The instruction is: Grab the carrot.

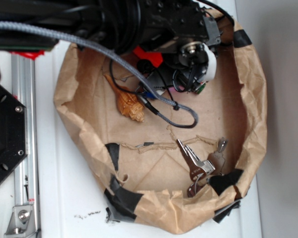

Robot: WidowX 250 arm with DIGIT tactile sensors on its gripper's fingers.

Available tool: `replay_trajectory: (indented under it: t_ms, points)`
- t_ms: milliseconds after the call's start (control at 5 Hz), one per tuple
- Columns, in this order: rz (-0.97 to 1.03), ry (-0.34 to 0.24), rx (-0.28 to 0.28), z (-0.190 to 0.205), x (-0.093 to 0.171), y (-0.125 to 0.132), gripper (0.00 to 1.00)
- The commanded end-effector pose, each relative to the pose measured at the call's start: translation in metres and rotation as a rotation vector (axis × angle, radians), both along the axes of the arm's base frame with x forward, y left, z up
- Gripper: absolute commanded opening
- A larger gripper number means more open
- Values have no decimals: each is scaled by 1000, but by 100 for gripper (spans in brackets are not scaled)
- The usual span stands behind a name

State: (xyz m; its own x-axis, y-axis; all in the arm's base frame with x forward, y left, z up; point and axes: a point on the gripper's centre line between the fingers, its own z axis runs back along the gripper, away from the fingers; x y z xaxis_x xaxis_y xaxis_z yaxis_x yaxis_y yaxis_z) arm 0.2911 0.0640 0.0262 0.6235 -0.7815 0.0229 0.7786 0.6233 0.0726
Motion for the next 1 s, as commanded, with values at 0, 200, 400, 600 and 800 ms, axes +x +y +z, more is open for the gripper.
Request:
replay_trajectory:
  t_ms: [0, 200, 400, 600, 800]
  points:
    - [214, -212, -45, 113, -8, -40, 0]
    - [399, -221, -13, 161, -14, -53, 0]
    - [557, -208, -2, 174, -14, -62, 0]
    - [647, -218, -21, 169, -9, -66, 0]
    - [655, -222, -13, 158, -7, -64, 0]
